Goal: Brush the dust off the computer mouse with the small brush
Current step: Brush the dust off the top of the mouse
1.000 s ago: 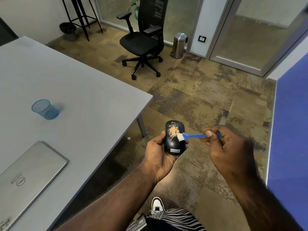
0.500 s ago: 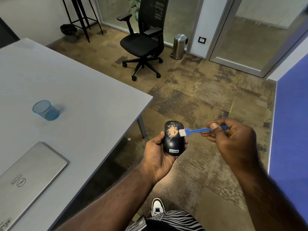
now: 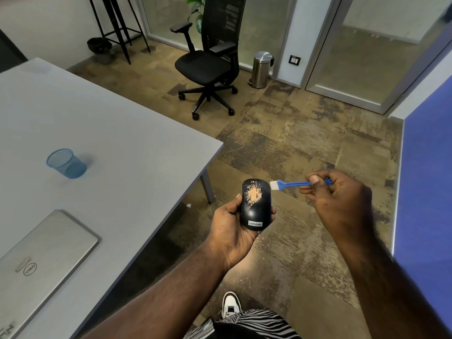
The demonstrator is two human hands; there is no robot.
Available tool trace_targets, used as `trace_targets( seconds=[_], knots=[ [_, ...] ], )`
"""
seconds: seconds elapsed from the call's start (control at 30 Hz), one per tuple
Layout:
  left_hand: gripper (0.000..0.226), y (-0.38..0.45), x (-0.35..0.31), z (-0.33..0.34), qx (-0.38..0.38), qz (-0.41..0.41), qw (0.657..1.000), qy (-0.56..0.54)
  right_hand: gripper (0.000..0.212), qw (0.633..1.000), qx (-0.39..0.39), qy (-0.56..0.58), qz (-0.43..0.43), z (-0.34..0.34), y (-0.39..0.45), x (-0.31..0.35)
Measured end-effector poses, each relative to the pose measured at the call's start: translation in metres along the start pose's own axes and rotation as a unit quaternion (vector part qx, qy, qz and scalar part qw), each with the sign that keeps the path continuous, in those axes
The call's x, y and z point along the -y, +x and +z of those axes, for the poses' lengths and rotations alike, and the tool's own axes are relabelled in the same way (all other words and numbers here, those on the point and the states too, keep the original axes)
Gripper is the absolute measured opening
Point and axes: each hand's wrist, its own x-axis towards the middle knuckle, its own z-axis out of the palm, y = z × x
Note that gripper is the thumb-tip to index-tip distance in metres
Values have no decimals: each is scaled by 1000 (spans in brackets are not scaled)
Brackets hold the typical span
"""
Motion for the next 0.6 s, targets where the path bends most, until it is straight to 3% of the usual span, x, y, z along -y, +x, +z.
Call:
trace_targets(
  seconds=[0.1, 0.23, 0.43, 0.6],
  knots=[
    [50, 0, 0, 0, -2, 1, 1000, 9, 19, 1000, 12, 14, -14, -3, 1, 5],
    [51, 1, 0, -1, -5, -1, 1000, 14, 12, 998, 24, -54, -24, -2, 6, 8],
    [49, 3, 0, -3, -9, 1, 1000, 25, 15, 997, 64, -36, -38, 2, 13, 16],
    [50, 3, 1, -4, -5, 2, 1000, 29, 11, 994, 46, -89, -37, 13, 27, 14]
  ],
)
